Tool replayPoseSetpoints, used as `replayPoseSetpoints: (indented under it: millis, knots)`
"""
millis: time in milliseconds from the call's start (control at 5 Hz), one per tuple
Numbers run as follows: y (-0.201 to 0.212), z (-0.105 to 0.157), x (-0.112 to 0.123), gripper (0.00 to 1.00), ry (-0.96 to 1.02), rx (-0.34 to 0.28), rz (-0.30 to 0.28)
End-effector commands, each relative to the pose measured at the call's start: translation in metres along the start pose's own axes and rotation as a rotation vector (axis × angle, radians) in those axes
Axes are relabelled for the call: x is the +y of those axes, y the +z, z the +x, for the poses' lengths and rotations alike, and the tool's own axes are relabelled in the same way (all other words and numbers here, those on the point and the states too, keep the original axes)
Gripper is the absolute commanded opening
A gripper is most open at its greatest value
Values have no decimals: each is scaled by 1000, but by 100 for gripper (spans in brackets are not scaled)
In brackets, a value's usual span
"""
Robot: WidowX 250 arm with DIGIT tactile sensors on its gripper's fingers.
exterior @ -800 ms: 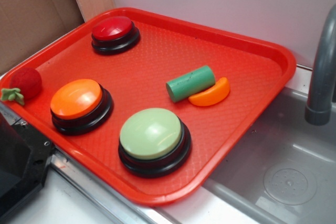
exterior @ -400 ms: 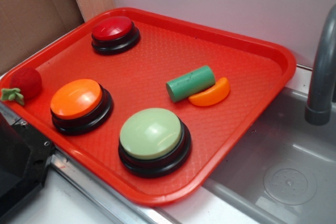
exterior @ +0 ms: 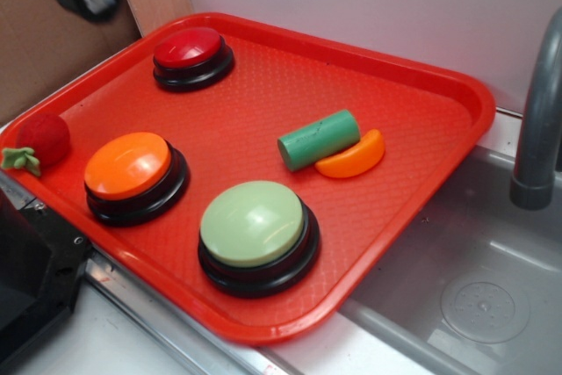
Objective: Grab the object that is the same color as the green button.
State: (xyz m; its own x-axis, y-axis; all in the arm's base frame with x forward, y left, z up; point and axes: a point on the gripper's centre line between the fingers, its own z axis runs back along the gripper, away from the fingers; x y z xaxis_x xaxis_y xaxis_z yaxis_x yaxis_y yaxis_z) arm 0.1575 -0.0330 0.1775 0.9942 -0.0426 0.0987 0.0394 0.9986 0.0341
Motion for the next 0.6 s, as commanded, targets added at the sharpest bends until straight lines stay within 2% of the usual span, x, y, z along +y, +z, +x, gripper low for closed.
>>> replayPoseSetpoints:
  millis: [0,200,400]
  knots:
    - [-63,51,-21,100,-104,-80,-52]
    - [-92,70,-34,100,-135,-81,-45]
    - [-115,83,-41,100,-162,-114,-77]
